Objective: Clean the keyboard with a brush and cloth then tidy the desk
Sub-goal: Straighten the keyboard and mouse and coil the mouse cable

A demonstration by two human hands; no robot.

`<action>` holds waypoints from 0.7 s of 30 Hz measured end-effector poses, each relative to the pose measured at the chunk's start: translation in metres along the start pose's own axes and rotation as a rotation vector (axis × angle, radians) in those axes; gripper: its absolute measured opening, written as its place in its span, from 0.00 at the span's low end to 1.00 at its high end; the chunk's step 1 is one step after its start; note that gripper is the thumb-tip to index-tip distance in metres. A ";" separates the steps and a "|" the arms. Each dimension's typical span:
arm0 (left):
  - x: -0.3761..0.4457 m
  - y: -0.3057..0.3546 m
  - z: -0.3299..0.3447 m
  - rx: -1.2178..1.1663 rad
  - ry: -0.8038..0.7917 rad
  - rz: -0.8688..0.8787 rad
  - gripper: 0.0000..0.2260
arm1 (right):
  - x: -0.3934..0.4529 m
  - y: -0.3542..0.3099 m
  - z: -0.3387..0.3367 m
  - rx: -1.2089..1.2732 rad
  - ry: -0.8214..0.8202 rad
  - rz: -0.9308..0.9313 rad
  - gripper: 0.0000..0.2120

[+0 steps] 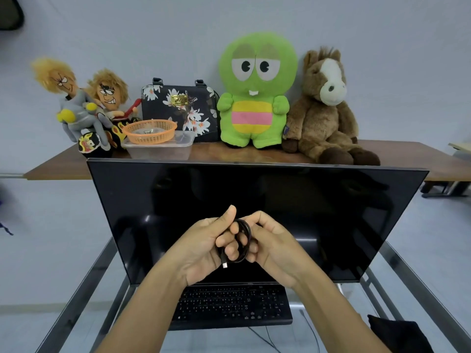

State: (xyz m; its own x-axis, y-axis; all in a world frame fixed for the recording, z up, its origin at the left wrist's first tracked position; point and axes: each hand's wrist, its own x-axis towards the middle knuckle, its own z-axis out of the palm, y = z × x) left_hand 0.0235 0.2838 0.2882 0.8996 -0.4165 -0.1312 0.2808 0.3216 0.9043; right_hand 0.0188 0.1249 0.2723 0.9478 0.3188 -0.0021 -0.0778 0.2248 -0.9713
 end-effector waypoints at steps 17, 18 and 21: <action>0.019 -0.018 -0.003 0.633 0.448 0.264 0.24 | 0.006 0.002 0.004 -0.804 0.204 -0.178 0.03; 0.021 -0.019 -0.004 0.654 0.451 0.285 0.24 | 0.007 0.003 0.002 -0.769 0.201 -0.145 0.06; 0.022 -0.021 -0.007 0.667 0.440 0.311 0.27 | 0.007 0.001 0.000 -0.468 0.092 0.058 0.12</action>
State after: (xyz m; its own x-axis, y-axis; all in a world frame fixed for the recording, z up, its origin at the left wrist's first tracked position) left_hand 0.0395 0.2738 0.2634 0.9898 0.0199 0.1412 -0.1313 -0.2586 0.9570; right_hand 0.0250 0.1273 0.2714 0.9711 0.2313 -0.0597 -0.0034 -0.2368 -0.9716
